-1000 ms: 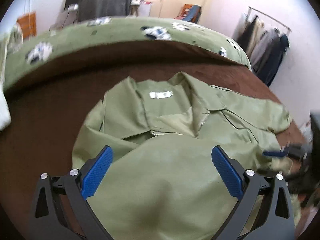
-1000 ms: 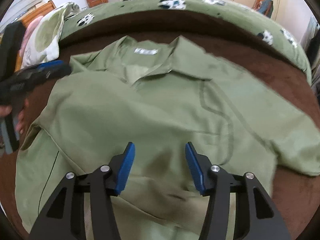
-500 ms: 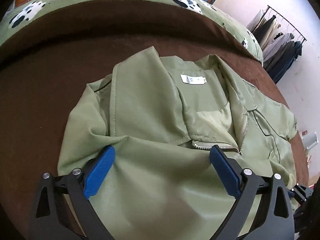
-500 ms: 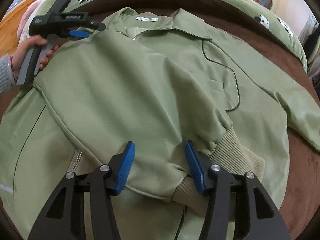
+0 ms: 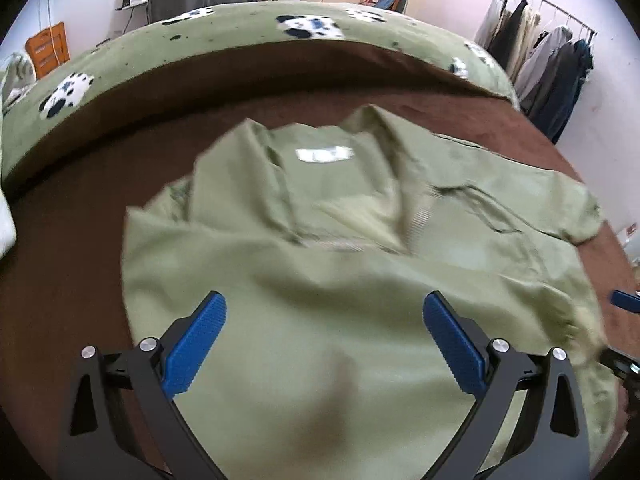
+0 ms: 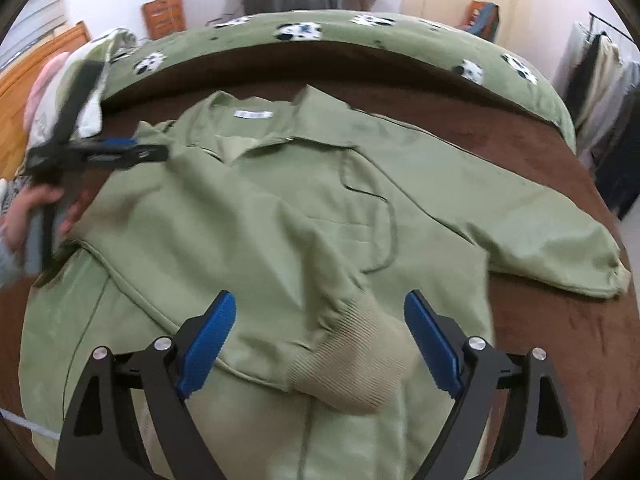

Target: Fold large clothes

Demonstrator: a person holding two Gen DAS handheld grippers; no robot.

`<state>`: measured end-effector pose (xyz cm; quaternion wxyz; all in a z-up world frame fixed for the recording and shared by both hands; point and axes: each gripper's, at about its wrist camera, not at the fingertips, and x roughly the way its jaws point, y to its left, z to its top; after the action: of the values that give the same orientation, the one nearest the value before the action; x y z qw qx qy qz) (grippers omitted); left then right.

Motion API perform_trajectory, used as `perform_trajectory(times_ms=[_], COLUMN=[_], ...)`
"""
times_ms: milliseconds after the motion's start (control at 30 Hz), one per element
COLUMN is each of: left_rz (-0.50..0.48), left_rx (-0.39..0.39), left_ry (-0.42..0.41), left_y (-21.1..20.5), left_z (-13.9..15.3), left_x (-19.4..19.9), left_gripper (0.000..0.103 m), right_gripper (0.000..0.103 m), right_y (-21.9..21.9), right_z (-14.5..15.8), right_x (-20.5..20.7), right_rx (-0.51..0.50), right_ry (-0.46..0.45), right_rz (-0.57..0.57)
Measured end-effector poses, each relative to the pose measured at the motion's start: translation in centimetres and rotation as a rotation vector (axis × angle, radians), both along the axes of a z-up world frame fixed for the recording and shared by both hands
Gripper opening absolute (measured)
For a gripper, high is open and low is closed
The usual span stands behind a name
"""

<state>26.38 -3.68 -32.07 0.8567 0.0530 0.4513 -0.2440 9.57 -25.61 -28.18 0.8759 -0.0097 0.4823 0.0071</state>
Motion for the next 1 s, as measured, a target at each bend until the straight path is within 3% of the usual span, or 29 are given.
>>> perform_trajectory(times_ms=[67,300,400,500,567,667,767,867,1000], left_rz=[0.006,0.045,0.094,0.118,0.140,0.142,0.119,0.071,0.065], left_rx=[0.003,-0.023,-0.052,-0.051,-0.016,-0.028,-0.032,-0.033,0.018], left_ry=[0.003,0.125,0.168,0.171,0.161,0.157,0.123,0.084,0.118], left_y=[-0.5,-3.0,-3.2,-3.5,-4.4,-6.0,-9.2,-14.0,-19.7], left_z=[0.0,-1.5,-2.4,-2.2,-1.6,-0.2,1.8,3.4,1.4], left_x=[-2.2,-7.6,-8.3,-8.7,-8.8,-8.6,-7.8,-6.9,-4.8], left_gripper=[0.097,0.097,0.097,0.097,0.097,0.097,0.097,0.097,0.097], right_gripper=[0.060,0.054,0.054,0.059,0.072,0.077,0.091,0.091,0.096], right_y=[-0.8,-2.0,-2.4,-2.4,-3.0,-4.6,-8.7,-14.3,-22.5], right_z=[-0.5,-4.9,-5.7,-4.9,-3.3,-0.7,2.7,5.1,6.5], right_x=[0.1,-0.6,-1.1,-1.1,-1.3,-1.3,-1.7,-2.2,-3.3], right_rx=[0.020,0.031,0.058,0.060,0.052,0.037,-0.001,-0.041,-0.078], right_ry=[0.038,0.132,0.116,0.098,0.070,0.040,-0.010,-0.055,-0.090], right_rz=[-0.004,-0.022,-0.039,-0.049,-0.072,-0.088,-0.134,-0.221,-0.350])
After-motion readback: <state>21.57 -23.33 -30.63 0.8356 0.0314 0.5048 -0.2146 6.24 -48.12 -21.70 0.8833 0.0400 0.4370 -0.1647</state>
